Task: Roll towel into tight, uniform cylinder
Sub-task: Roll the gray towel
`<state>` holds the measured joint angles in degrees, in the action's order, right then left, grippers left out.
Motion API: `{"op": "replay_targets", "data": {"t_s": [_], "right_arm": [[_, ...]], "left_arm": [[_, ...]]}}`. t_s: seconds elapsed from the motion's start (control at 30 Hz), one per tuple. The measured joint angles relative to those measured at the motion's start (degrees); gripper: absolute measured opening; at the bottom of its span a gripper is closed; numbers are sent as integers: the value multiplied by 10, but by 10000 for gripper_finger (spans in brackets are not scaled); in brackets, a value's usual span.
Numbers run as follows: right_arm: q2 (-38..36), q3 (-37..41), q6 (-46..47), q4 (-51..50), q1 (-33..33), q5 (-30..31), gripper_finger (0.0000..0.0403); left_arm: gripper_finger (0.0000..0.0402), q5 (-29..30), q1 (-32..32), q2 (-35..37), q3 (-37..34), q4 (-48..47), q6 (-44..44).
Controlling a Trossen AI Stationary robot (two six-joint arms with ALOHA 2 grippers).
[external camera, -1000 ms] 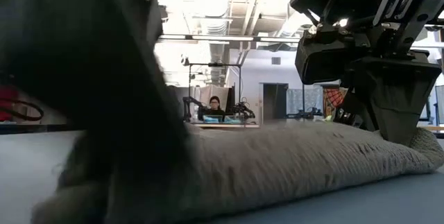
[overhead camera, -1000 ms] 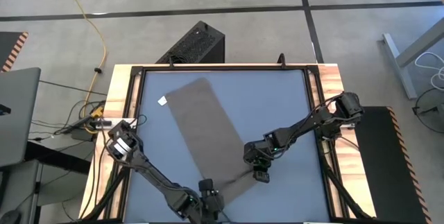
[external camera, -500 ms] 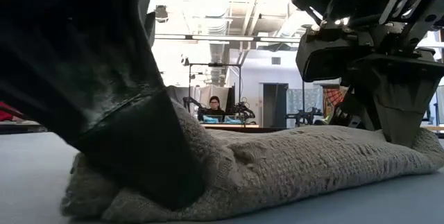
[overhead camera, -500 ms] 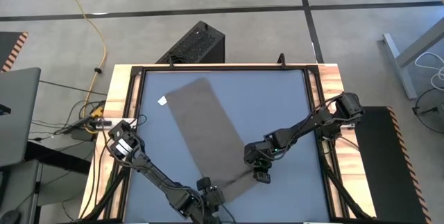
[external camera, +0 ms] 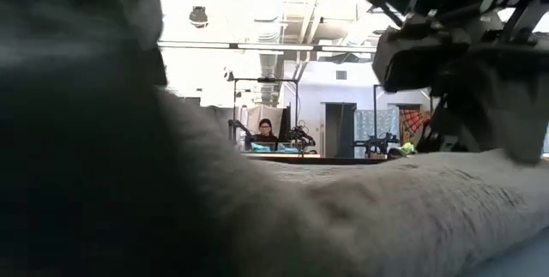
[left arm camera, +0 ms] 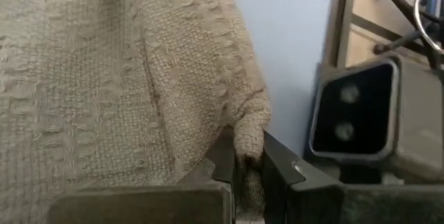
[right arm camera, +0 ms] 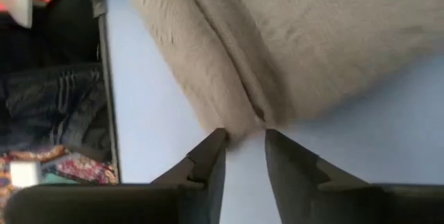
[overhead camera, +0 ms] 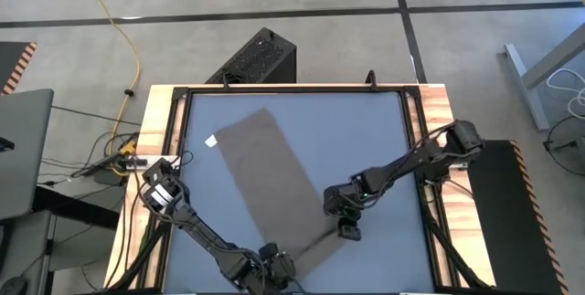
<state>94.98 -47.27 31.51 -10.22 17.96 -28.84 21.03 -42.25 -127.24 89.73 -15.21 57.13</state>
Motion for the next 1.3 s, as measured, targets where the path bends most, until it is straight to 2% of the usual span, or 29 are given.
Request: {"op": "replay_targets", "data": {"t_s": [0.1,0.2,0.3,0.4,0.5,0.57,0.63,0.87,1.0,1.1,1.2,1.3], "right_arm": [[-46,0,-35,-37,8,31,152],[-94,0,-78,-63,37,113,167],[-119,0,-135,-56,104,220,176],[-108,0,-227,-24,183,318,181],[-76,0,-299,10,251,443,185],[-52,0,-322,22,285,529,186],[-30,0,-333,28,308,582,186],[41,-11,-343,34,328,614,183],[78,-36,-376,36,331,673,179],[104,-45,-391,35,330,678,172],[120,-51,-382,33,327,676,146],[124,-52,-363,32,327,656,90]], "left_arm": [[13,1,-1,0,0,-13,7],[12,3,0,0,0,-20,11],[12,4,3,1,0,-20,11],[12,1,7,1,0,-20,10],[12,-1,8,1,0,-18,10],[12,-4,9,1,0,-18,10],[12,-9,10,1,0,-17,11],[12,-15,11,1,0,-17,13],[13,-17,12,1,0,-17,17],[14,-18,12,1,0,-16,20],[15,-23,12,1,0,-17,20],[15,-24,12,1,0,-16,20]]}}
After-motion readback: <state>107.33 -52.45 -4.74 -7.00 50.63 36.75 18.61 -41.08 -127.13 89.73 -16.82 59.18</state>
